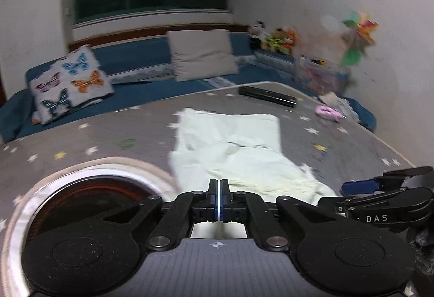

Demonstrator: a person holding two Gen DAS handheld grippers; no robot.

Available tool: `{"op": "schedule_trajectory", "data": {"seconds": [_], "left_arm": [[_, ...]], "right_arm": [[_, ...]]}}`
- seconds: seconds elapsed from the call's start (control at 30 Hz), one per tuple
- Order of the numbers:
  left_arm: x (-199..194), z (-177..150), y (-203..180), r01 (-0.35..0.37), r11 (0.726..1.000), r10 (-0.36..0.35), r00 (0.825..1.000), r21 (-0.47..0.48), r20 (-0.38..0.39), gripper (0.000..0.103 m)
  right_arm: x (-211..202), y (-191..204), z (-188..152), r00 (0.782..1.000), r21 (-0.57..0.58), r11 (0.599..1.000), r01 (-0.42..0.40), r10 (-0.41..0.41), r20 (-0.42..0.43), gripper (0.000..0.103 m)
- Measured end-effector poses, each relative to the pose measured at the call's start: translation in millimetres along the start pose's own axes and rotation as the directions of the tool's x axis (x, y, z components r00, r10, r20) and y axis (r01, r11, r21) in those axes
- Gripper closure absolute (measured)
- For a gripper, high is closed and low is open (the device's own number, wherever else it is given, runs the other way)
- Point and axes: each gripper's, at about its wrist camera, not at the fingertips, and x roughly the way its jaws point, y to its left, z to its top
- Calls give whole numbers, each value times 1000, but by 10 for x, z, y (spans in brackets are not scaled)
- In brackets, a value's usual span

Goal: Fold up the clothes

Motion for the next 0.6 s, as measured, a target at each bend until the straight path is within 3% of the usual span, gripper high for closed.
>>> {"op": "schedule_trajectory", "data": {"seconds": [0.13, 0.2, 0.37, 0.47, 0.53, 0.6], "left_arm": [[-72, 4, -113, 66, 996, -66, 998, 56, 0, 102], [-49, -12, -262, 117, 988, -116, 993, 104, -14, 100], [122, -107, -663, 191, 956, -182, 981, 222, -61, 97], [245, -148, -804, 202, 944, -185, 979, 261, -88, 81], [319, -171, -870, 193, 939, -173, 980, 284, -95, 63], [378, -199, -918, 191, 933, -169, 981, 303, -100, 62]], "right_arm": [[135, 40, 51, 1000, -8, 1000, -3, 3, 1, 59], [167, 31, 88, 1000, -4, 1000, -9, 9, 0, 70], [174, -34, 165, 1000, 3, 1000, -26, 26, -1, 72], [142, -95, 202, 998, 15, 998, -56, 56, -6, 71], [121, -122, 222, 999, 12, 998, -55, 55, -3, 71], [111, -143, 228, 999, 10, 999, -53, 53, -2, 71]]}}
